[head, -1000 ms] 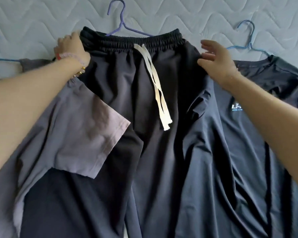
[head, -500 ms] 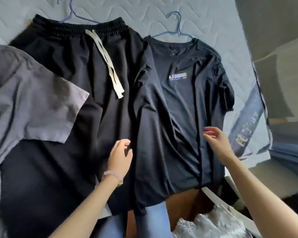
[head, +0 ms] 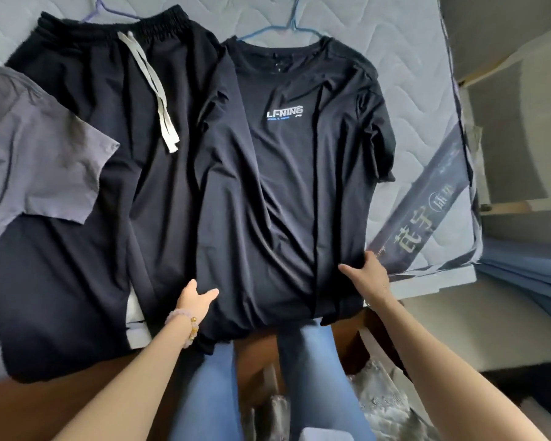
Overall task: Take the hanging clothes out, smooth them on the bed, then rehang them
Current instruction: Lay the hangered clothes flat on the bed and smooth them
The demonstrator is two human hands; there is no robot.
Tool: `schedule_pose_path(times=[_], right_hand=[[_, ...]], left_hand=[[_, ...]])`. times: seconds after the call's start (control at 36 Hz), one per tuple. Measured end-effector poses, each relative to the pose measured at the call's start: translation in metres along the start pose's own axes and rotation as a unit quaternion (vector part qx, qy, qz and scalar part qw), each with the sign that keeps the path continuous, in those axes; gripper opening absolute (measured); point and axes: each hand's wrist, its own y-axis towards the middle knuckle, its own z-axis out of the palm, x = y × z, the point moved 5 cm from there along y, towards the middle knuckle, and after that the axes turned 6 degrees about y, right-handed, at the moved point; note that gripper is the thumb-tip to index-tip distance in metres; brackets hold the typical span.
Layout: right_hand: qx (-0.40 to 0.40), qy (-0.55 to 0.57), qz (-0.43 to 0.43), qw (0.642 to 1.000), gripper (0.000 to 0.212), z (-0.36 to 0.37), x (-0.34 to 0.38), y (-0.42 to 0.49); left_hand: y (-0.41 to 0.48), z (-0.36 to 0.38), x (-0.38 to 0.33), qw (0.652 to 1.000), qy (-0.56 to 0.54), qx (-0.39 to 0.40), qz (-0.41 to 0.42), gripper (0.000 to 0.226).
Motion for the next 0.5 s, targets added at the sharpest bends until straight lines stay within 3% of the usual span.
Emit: schedule_pose_path(times=[0.11, 0.22, 0.36, 0.44, 0.5], right_hand=[[0.051, -0.046, -0.024, 0.997, 0.031, 0.011, -0.008, -0.001], [0.070, 0.072, 0.009, 0.995, 0.024, -0.002, -0.030, 0.014], [0.012, 0.129, 0.003, 0.992, 0.020, -0.063, -0.056, 0.028], [-0.036, 0.127, 0.008, 0.991, 0.022, -0.105, -0.074, 0.044], [-0.049, 0.123, 0.016, 0.991, 0.029, -0.124, -0.083, 0.051]], left_hand=[[-0.007, 0.009, -0.007, 0.999, 0.012, -0.032, -0.005, 0.065], [-0.004, 0.005, 0.006, 0.996, -0.004, -0.079, -0.027, 0.057], [-0.018, 0.005, 0.010, 0.994, -0.010, -0.110, -0.023, 0.056], [-0.014, 0.008, 0.017, 0.992, -0.012, -0.124, -0.018, 0.043], [-0.013, 0.014, 0.017, 0.992, -0.016, -0.120, -0.022, 0.022]])
